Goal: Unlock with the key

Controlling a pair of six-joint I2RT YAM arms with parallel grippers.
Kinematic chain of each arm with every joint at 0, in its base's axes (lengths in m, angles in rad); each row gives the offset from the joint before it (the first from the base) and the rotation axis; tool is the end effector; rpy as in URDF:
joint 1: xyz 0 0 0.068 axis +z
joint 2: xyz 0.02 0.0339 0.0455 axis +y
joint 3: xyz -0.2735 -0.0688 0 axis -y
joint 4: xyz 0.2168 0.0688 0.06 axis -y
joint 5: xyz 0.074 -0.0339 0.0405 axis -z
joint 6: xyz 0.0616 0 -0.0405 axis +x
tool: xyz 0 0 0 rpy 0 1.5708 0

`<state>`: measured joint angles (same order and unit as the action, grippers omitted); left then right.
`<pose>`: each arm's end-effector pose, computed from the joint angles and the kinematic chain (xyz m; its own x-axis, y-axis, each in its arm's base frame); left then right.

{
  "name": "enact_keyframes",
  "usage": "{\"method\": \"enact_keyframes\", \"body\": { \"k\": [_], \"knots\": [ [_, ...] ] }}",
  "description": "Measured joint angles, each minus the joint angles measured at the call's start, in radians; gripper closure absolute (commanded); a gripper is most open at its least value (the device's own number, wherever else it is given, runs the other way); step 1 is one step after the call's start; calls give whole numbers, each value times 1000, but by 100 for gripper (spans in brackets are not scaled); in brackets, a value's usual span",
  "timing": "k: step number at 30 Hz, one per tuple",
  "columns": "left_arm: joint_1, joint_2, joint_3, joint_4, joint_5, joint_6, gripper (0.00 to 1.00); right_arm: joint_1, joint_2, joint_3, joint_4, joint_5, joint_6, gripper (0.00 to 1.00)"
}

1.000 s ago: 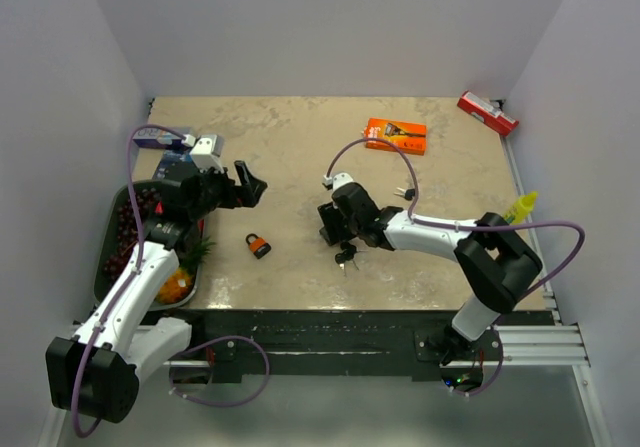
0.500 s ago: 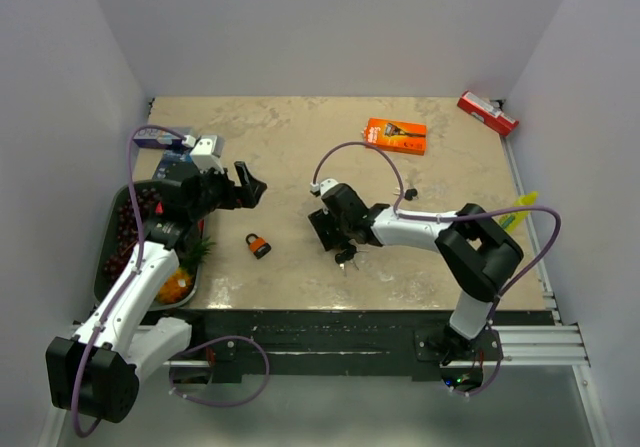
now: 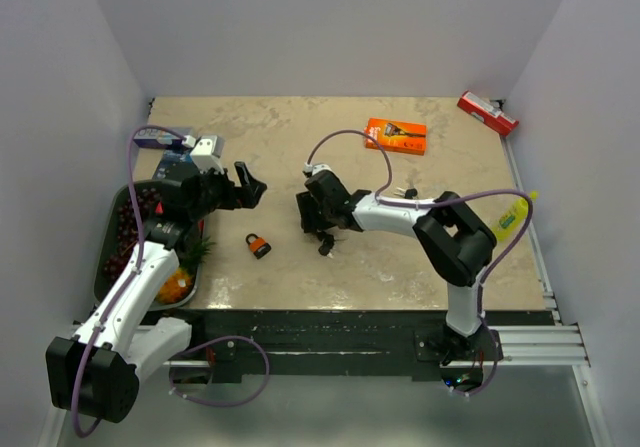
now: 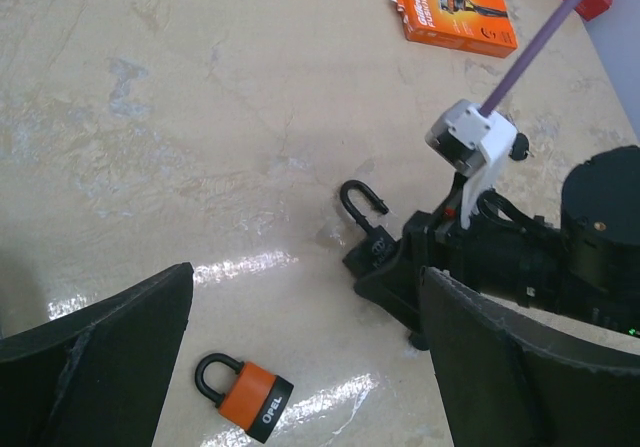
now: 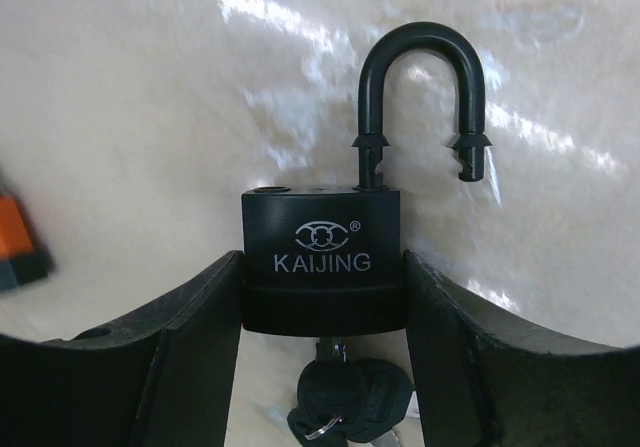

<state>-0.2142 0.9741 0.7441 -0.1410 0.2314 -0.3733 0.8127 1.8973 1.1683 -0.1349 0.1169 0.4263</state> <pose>0.2080 -0.0597 0.3002 -0.4815 -0.2585 -0.8375 0.2579 0.8714 -0.4173 0.2783 0.2835 0.1701 -0.7527 -0.1976 -0.6280 -0.3930 0.9001 0.1878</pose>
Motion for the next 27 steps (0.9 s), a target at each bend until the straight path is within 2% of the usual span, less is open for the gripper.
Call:
{"method": "enact_keyframes", "body": {
  "k": [16,22,27],
  "knots": [
    [13,-2,0,-11,-6,-1,1,21,368,514,-11,102,220,54],
    [23,-3,0,-12,-5,-5,1,37,492,711,-38,150,248,49],
    [30,-3,0,-12,-5,-8,1,45,558,809,-40,184,270,40]
  ]
}}
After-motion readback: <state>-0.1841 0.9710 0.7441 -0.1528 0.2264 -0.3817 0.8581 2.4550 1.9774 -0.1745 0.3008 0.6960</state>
